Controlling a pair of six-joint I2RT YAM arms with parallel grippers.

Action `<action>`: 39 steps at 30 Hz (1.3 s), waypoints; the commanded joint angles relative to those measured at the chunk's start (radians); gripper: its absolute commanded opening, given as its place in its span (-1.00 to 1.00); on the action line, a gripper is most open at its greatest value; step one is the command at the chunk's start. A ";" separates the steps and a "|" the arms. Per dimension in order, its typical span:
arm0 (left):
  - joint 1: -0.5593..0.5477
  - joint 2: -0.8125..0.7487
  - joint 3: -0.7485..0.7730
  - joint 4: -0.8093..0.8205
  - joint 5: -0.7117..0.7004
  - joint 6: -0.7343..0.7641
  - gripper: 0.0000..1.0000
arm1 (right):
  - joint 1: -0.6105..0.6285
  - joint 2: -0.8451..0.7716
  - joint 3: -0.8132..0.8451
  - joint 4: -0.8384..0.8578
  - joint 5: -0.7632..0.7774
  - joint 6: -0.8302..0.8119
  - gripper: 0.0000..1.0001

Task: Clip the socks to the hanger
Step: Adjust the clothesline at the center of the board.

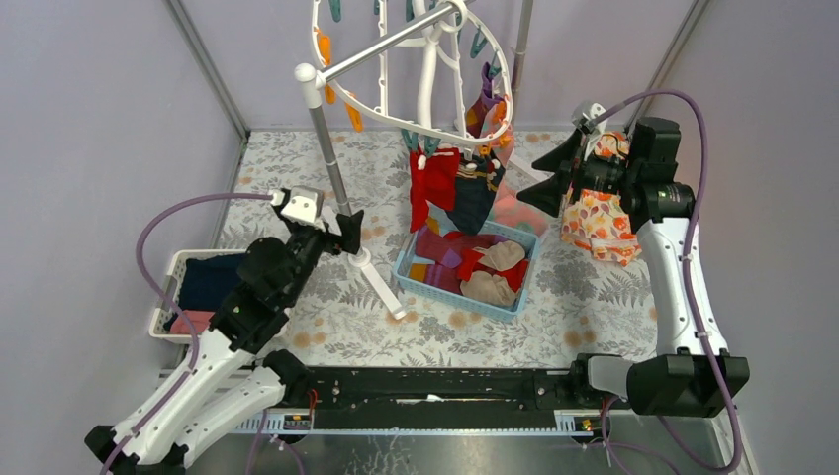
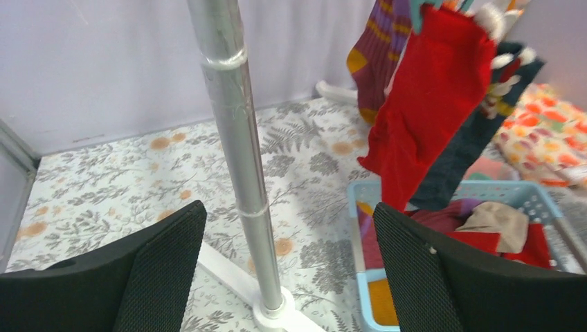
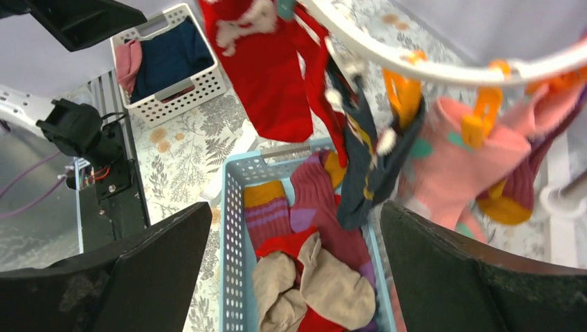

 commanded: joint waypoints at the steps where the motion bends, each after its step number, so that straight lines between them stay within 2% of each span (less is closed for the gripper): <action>1: 0.039 0.072 -0.002 0.073 -0.042 0.075 0.84 | -0.056 -0.012 -0.061 0.024 -0.093 0.050 0.99; 3: 0.070 0.110 0.003 0.118 -0.019 0.047 0.73 | -0.057 -0.030 -0.087 0.026 -0.099 0.049 0.99; 6: 0.118 0.171 0.016 0.185 -0.006 0.040 0.70 | -0.058 -0.054 -0.116 0.026 -0.106 0.043 0.99; 9: 0.180 0.227 0.023 0.251 0.093 0.025 0.62 | -0.060 -0.071 -0.138 0.022 -0.115 0.038 0.99; 11: 0.212 0.258 0.034 0.259 0.156 0.007 0.41 | -0.063 -0.078 -0.145 0.008 -0.116 0.028 0.99; 14: 0.221 0.260 0.029 0.257 0.179 -0.025 0.15 | -0.073 -0.091 -0.148 -0.031 -0.116 -0.006 0.99; 16: 0.222 0.238 0.011 0.260 0.179 -0.027 -0.20 | -0.077 -0.099 -0.159 -0.033 -0.117 -0.011 0.99; 22: 0.222 0.148 -0.001 0.194 0.231 -0.026 -0.65 | -0.085 -0.098 -0.165 -0.022 -0.121 0.008 0.99; 30: 0.221 0.048 0.011 0.099 0.392 -0.139 -0.76 | -0.104 -0.110 -0.158 -0.023 -0.063 0.029 0.99; 39: 0.212 0.046 0.020 0.037 0.556 -0.420 -0.81 | -0.161 -0.122 -0.164 -0.008 -0.056 0.066 0.99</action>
